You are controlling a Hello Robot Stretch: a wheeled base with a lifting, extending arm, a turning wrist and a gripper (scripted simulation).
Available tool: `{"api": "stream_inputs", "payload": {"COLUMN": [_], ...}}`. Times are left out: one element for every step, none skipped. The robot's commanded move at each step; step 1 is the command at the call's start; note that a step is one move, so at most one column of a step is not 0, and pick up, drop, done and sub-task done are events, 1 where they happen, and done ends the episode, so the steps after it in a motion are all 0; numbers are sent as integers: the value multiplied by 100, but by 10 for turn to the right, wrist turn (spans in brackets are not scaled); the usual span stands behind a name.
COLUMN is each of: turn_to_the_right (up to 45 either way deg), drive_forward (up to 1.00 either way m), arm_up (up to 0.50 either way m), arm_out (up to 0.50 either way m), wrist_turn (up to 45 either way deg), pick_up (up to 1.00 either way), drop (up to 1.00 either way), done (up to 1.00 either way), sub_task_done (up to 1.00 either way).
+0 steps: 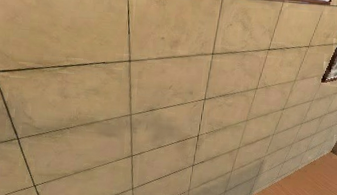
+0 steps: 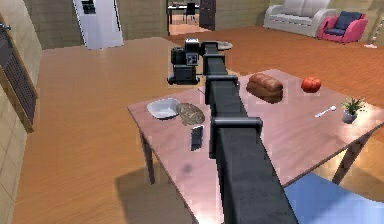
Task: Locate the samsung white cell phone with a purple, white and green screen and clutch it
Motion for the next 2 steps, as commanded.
{"api": "stream_inputs", "payload": {"turn_to_the_right": [0, 0], "drive_forward": [0, 0], "arm_up": [0, -30], "arm_out": [0, 0], "wrist_turn": [60, 0], "pick_up": [0, 0], "drop": [0, 0], "done": [0, 0], "sub_task_done": [0, 0]}}
